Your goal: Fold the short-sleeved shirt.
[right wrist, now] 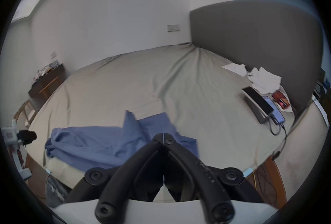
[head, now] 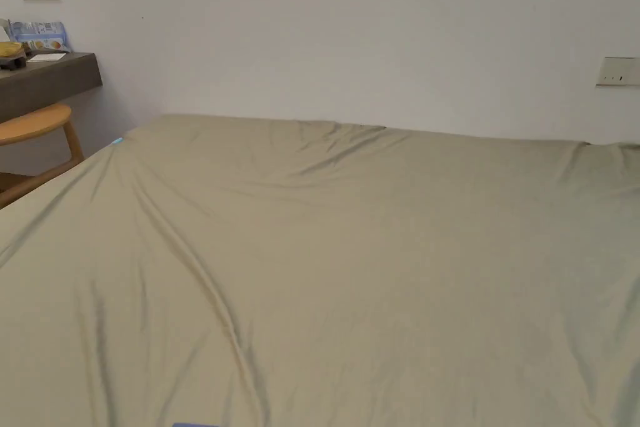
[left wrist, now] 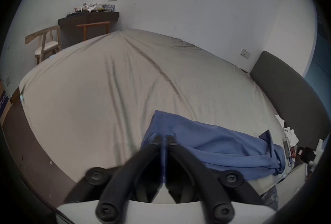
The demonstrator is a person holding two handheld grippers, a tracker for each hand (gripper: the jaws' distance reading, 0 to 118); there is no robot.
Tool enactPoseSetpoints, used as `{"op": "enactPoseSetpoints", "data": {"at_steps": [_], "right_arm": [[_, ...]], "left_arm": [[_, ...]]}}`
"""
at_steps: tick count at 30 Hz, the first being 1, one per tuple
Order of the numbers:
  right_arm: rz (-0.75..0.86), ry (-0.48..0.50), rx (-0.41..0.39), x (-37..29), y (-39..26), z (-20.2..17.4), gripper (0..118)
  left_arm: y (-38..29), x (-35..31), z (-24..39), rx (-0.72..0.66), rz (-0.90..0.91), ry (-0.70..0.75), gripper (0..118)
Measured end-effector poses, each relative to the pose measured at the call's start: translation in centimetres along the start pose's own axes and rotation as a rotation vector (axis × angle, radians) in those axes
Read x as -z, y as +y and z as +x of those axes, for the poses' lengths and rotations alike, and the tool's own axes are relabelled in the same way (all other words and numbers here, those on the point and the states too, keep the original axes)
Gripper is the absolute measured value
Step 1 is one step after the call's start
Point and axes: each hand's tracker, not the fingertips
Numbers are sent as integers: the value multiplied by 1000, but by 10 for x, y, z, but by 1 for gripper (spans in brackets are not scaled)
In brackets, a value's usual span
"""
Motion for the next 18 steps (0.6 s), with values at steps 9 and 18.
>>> {"op": "enactPoseSetpoints", "data": {"at_steps": [9, 18], "right_arm": [[-79, 33, -18, 17, 1, -15, 1], [-96, 40, -40, 23, 17, -31, 2]], "left_arm": [[22, 57, -31, -128, -176, -49, 0], [50, 120, -88, -457, -386, -373, 99]]}}
